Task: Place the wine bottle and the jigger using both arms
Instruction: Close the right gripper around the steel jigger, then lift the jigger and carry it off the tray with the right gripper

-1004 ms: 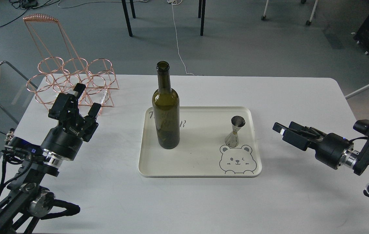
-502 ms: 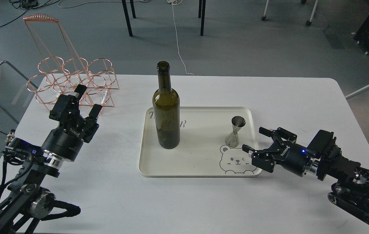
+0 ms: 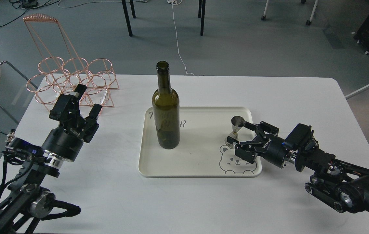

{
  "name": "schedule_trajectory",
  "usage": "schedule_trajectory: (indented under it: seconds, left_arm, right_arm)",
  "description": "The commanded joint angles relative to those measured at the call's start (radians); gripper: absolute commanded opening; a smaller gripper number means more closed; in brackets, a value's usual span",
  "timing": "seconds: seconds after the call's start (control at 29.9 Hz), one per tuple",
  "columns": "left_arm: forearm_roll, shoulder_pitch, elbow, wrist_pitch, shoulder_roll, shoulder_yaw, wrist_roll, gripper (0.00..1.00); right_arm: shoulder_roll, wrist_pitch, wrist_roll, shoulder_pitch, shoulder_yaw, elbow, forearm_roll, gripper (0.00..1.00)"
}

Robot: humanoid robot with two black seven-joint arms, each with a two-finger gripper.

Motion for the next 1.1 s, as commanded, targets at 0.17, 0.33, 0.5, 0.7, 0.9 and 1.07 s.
schedule_trajectory:
  seconds: [0.17,0.33,0.5,0.7,0.9,1.07]
  left_arm:
    - [0.0,0.0,0.0,-0.002,0.002,0.0,0.0,0.98]
    - [0.002,0.002,0.0,-0.004,0.0,0.002,0.0,0.98]
    - [0.002,0.002,0.0,-0.004,0.002,0.0,0.0,0.98]
    - [0.002,0.002,0.0,-0.004,0.002,0.0,0.0,0.98]
    - [0.002,0.002,0.0,-0.004,0.003,0.002,0.0,0.98]
    - [0.002,0.0,-0.002,-0.004,0.003,0.002,0.0,0.98]
  right_arm:
    - [0.021,0.0,0.0,0.029,-0.003,-0.02,0.0,0.49]
    - [0.017,0.0,0.0,0.032,-0.002,-0.017,0.0,0.3]
    - [-0.002,0.0,0.0,0.032,0.0,-0.006,0.003,0.23]
    - [-0.075,0.0,0.0,0.035,0.027,0.06,0.015,0.22]
    - [-0.166,0.0,0.0,0.03,0.136,0.106,0.02,0.22]
    - [-0.262,0.0,0.0,0.018,0.167,0.117,0.084,0.22]
